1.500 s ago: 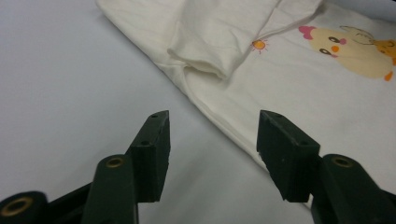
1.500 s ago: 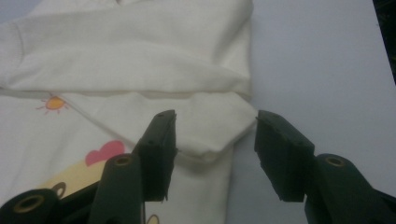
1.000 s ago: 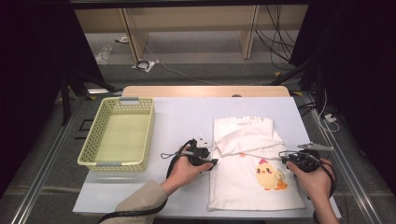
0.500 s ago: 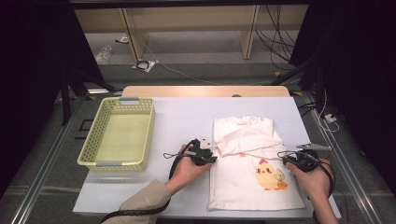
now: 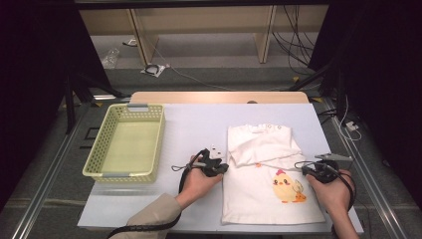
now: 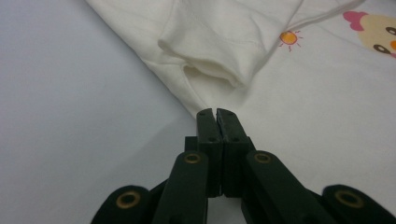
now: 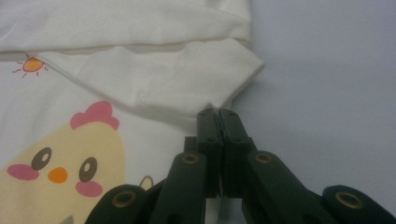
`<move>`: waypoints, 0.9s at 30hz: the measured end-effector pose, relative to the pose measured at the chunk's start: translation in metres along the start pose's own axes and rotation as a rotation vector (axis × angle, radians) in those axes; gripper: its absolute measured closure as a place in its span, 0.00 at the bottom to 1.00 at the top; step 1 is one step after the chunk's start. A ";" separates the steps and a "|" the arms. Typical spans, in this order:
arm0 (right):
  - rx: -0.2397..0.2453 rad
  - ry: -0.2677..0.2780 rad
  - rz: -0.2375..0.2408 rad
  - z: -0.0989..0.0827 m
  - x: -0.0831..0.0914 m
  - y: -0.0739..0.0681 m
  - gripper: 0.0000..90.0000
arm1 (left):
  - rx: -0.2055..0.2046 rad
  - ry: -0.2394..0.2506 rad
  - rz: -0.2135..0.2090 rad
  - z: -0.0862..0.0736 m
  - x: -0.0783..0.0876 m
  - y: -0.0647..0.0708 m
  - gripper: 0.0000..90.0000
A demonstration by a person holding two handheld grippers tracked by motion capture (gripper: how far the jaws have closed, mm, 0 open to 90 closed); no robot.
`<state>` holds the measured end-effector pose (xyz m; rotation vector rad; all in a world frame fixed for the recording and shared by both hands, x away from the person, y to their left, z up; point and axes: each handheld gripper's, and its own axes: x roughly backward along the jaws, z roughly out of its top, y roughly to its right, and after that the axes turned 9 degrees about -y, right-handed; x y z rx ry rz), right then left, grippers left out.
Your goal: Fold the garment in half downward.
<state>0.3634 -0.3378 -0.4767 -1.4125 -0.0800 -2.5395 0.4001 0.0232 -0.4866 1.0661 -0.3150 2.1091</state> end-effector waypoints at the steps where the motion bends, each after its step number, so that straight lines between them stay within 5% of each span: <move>1: 0.001 0.005 -0.002 0.000 0.000 0.000 0.99 | 0.001 0.002 -0.001 0.000 0.001 0.000 0.99; 27: 0.043 -0.010 -0.030 0.007 0.002 -0.017 0.99 | 0.024 -0.011 -0.029 -0.001 0.024 -0.011 0.99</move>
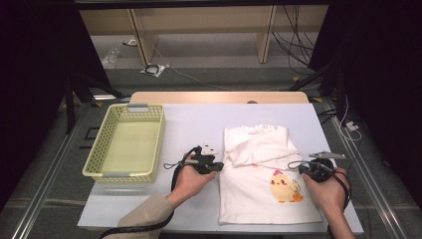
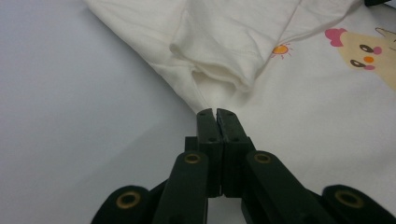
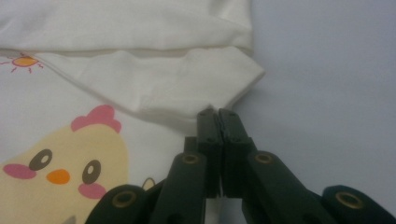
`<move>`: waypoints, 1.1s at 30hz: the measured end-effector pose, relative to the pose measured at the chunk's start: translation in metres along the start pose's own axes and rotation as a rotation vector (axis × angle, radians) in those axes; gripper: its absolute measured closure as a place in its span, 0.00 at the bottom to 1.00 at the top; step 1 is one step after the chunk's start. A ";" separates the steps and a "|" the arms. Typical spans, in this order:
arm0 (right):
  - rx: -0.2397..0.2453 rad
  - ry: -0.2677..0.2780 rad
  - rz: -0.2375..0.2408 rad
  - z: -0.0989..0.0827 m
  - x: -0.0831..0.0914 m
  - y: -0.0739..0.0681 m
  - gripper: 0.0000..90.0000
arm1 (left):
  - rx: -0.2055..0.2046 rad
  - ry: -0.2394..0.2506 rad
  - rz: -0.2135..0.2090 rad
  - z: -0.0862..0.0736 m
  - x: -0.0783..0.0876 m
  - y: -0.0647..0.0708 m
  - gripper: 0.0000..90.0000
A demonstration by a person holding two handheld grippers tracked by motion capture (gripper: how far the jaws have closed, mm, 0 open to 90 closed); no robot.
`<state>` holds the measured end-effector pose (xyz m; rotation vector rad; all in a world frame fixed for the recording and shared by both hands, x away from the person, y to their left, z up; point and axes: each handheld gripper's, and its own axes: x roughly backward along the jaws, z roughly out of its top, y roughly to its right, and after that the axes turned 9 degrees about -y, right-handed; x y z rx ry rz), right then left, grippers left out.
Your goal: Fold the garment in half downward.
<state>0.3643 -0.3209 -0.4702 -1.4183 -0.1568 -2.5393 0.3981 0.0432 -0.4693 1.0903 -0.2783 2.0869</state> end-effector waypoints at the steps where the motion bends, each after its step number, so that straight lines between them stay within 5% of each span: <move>1: 0.001 -0.001 0.002 0.000 0.000 -0.001 0.99 | -0.001 -0.003 0.001 -0.001 0.001 -0.001 0.99; 33: 0.046 -0.036 0.044 0.007 -0.004 -0.034 0.99 | 0.014 -0.037 0.013 -0.014 0.028 -0.021 0.99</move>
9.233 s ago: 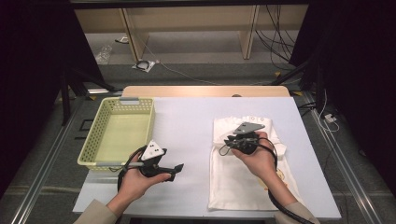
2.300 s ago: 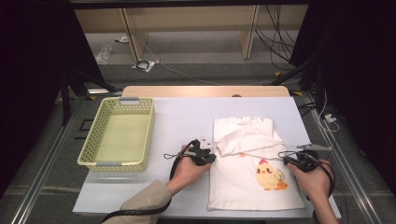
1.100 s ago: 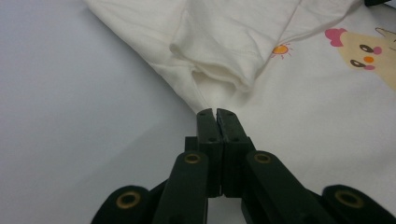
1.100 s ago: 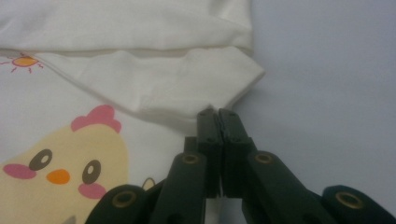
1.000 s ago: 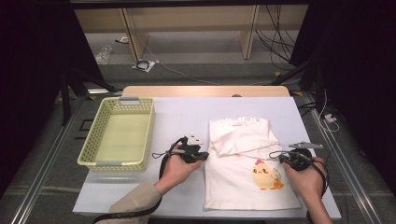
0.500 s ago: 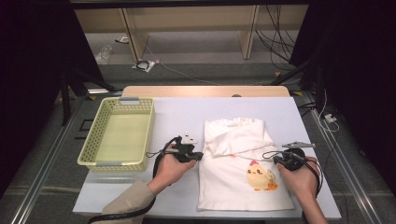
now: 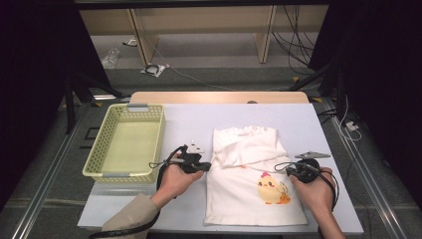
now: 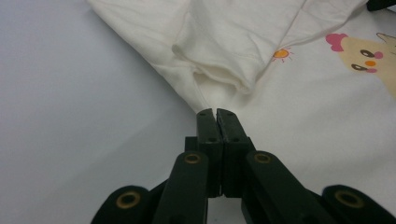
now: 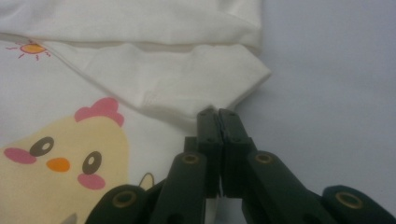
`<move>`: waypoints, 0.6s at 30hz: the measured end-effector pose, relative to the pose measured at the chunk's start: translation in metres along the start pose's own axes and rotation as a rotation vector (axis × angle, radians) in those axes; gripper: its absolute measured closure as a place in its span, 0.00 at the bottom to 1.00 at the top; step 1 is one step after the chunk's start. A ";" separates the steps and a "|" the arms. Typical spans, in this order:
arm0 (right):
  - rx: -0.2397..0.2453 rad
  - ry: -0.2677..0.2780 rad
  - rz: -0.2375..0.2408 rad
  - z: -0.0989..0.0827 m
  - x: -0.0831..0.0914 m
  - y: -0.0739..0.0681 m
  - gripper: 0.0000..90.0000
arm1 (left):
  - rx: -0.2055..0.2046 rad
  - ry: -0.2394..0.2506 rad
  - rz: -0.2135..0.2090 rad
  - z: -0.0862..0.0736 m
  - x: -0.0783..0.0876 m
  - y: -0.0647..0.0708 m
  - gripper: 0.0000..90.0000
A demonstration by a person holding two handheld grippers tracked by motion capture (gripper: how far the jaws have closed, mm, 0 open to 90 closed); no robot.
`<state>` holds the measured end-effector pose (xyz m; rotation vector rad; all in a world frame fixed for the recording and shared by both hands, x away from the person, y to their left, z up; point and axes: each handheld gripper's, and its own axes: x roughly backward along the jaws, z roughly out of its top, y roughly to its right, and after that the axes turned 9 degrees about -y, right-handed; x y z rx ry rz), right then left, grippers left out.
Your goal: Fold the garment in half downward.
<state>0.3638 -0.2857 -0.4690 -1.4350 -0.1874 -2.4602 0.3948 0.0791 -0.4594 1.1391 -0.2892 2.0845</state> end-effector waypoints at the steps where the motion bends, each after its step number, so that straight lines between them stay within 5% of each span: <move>1: 0.005 -0.003 0.001 0.000 0.000 -0.001 0.99 | -0.001 0.000 0.001 0.000 0.001 -0.001 0.99; 18: 0.029 -0.003 0.029 0.003 -0.001 -0.017 0.99 | 0.018 -0.008 0.010 -0.011 0.011 -0.013 0.99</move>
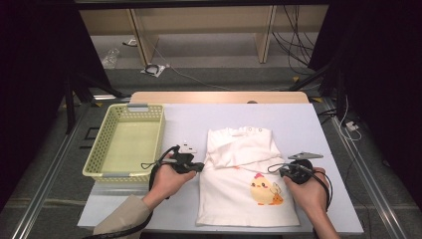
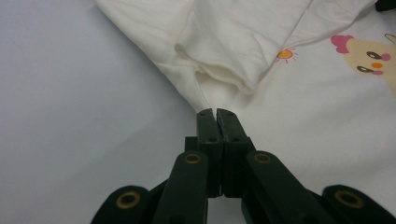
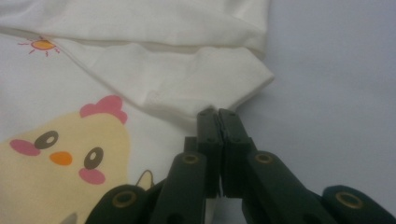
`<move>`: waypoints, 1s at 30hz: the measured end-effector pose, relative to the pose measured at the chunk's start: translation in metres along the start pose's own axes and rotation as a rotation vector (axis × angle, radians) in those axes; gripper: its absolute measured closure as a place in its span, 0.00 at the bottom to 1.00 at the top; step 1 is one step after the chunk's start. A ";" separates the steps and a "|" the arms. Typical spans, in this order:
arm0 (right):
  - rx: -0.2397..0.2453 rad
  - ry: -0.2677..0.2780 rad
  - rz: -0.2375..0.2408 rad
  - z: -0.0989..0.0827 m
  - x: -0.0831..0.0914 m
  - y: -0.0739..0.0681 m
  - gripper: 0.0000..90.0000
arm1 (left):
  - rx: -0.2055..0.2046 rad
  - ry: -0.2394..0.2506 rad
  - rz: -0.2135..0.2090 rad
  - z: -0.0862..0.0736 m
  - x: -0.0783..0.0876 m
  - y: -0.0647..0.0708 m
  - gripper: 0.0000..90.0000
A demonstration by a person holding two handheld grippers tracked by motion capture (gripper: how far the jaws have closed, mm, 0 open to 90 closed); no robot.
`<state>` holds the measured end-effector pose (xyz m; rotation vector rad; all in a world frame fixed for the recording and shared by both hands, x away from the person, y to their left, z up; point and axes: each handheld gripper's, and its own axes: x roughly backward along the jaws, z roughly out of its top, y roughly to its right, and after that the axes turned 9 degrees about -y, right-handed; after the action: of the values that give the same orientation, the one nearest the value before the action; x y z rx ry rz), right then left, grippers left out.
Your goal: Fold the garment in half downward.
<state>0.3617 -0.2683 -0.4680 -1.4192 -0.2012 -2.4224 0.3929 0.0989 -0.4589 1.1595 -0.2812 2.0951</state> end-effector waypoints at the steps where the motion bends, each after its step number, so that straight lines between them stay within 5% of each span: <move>1: 0.002 0.001 0.001 0.000 0.000 -0.001 0.99 | -0.001 -0.002 0.001 0.000 0.001 -0.001 0.99; 30: 0.031 0.000 0.017 0.005 -0.003 -0.018 0.99 | 0.023 -0.006 0.005 -0.012 0.011 -0.011 0.99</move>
<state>0.3603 -0.2491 -0.4674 -1.4022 -0.2251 -2.3954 0.3893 0.1184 -0.4587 1.1802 -0.2640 2.1047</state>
